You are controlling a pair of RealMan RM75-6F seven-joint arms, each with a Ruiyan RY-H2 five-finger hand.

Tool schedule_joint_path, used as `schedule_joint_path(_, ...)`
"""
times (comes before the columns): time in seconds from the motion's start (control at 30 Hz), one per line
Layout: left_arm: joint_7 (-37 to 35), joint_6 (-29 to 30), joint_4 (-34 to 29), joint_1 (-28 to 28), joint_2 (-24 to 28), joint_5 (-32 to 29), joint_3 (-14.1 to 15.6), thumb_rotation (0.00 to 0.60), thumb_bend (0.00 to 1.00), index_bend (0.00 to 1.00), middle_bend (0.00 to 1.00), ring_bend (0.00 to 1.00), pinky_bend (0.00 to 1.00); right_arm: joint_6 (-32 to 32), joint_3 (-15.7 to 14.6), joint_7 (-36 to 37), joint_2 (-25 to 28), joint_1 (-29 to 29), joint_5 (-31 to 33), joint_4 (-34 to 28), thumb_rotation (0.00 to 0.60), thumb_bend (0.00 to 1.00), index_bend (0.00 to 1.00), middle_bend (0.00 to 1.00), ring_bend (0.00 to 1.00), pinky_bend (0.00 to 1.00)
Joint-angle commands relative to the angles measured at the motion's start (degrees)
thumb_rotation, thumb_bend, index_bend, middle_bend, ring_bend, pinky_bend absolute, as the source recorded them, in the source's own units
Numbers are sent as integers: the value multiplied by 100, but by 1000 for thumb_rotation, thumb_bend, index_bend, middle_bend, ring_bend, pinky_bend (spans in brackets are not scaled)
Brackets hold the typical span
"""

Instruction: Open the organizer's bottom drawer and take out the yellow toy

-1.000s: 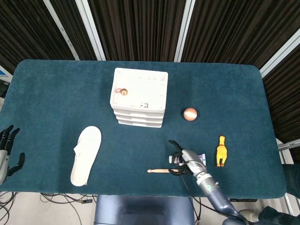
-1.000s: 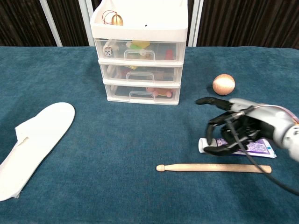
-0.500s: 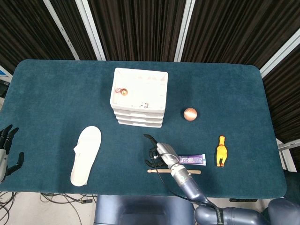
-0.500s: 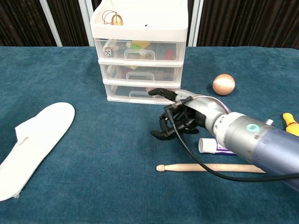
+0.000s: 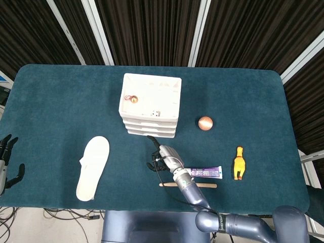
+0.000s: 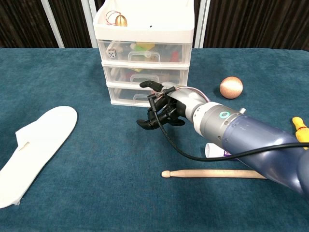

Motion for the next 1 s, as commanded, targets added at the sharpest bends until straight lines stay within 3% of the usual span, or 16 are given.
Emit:
schedule_joint_path(0.03,-13,-16,-10,-4,9,-13,-3,600,462,51,0,0,0,-123,101,53,-59,122,120,150,600,410,11,772,971,983)
schedule_joint_path(1.0,26,37,26,0,-35,56,16,600,463,51,0,0,0,-448,431,520,-265,685,542,972,600,421,0,918,1000,1000)
